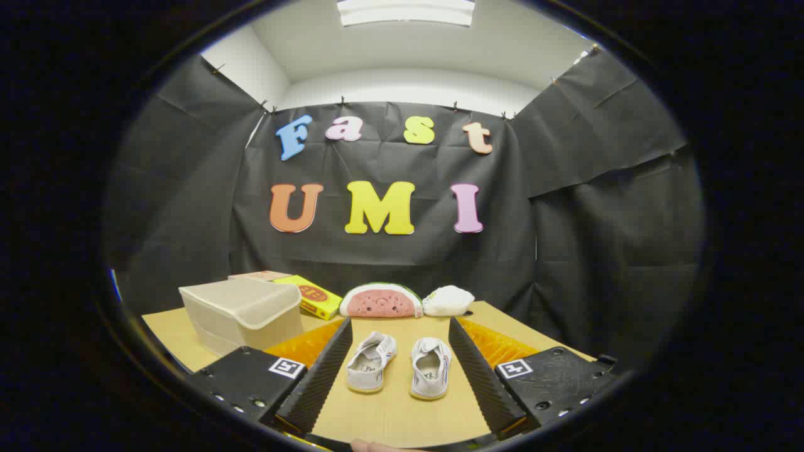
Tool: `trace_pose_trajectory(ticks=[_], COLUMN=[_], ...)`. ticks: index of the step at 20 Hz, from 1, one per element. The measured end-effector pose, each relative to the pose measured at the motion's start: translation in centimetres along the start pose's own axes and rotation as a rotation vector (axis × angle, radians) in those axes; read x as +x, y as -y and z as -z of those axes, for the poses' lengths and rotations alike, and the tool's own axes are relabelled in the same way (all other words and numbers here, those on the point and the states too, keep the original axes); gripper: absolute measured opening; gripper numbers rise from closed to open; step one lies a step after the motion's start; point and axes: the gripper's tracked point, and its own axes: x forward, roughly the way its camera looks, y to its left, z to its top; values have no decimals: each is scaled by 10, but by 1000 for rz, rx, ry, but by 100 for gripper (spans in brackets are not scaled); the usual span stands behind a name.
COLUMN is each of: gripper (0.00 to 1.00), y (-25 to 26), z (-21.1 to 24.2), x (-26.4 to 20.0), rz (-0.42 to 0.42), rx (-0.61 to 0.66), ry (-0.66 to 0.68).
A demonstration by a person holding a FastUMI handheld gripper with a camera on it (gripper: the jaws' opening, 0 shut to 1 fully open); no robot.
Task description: Open the storage box then place both shoes into the box .Put the left shoe in first, then the right shoe, with the right side of both shoes facing outward in a uniform manner.
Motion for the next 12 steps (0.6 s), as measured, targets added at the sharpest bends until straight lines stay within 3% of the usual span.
trace_pose_trajectory(ticks=[12], gripper=[95], y=[-11], z=[-41], x=[-25], rz=[-24], rx=[3], ry=[30])
